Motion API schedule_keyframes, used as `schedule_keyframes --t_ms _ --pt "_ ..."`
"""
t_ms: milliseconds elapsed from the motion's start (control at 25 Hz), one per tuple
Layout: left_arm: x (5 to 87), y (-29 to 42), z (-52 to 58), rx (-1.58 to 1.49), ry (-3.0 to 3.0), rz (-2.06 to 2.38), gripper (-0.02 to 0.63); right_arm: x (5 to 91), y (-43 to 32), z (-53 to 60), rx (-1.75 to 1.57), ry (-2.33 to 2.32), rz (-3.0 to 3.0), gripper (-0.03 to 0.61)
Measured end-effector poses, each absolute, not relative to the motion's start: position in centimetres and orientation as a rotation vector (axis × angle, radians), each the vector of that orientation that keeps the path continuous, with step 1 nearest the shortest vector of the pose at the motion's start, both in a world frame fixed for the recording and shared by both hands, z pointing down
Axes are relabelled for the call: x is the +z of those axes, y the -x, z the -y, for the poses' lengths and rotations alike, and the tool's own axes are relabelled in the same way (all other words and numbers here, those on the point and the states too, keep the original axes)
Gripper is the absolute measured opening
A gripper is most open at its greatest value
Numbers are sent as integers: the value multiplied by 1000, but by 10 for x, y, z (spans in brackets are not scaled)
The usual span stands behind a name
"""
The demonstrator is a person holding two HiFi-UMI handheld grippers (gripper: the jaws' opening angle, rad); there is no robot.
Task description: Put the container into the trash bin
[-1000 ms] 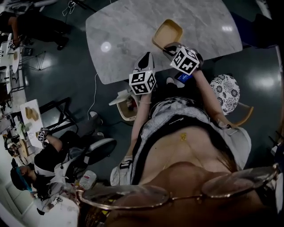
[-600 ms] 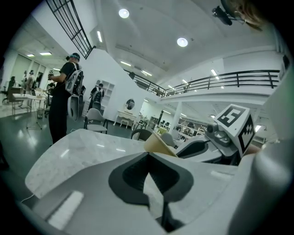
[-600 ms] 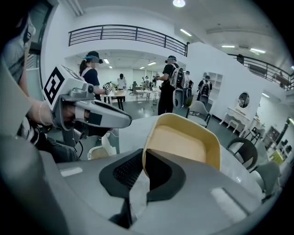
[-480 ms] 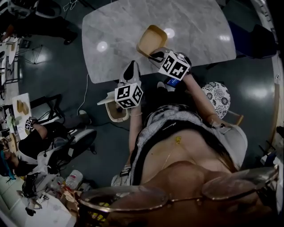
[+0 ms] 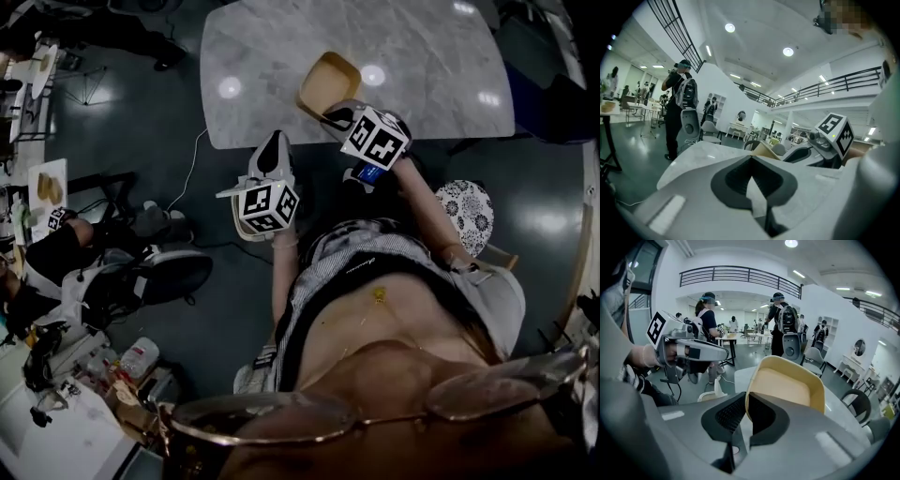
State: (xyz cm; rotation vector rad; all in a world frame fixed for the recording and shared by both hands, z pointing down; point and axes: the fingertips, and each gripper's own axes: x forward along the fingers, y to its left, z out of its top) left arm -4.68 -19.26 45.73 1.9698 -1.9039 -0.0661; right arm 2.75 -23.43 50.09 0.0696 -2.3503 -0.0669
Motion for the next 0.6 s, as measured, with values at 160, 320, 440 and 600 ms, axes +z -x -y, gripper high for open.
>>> schedule_keyframes --t_ms 160,320,440,600 --pt "467 84 135 -68 -1880 1994 2 511 12 183 -80 35 2365 43" --pt "492 126 72 -63 -1821 2046 2 534 58 119 -92 128 2379 43" --pt "509 147 22 -65 -1774 2091 0 555 82 69 -113 199 2378 43" --pt "496 182 -32 -85 -1715 2142 0 546 115 16 -128 270 2357 44"
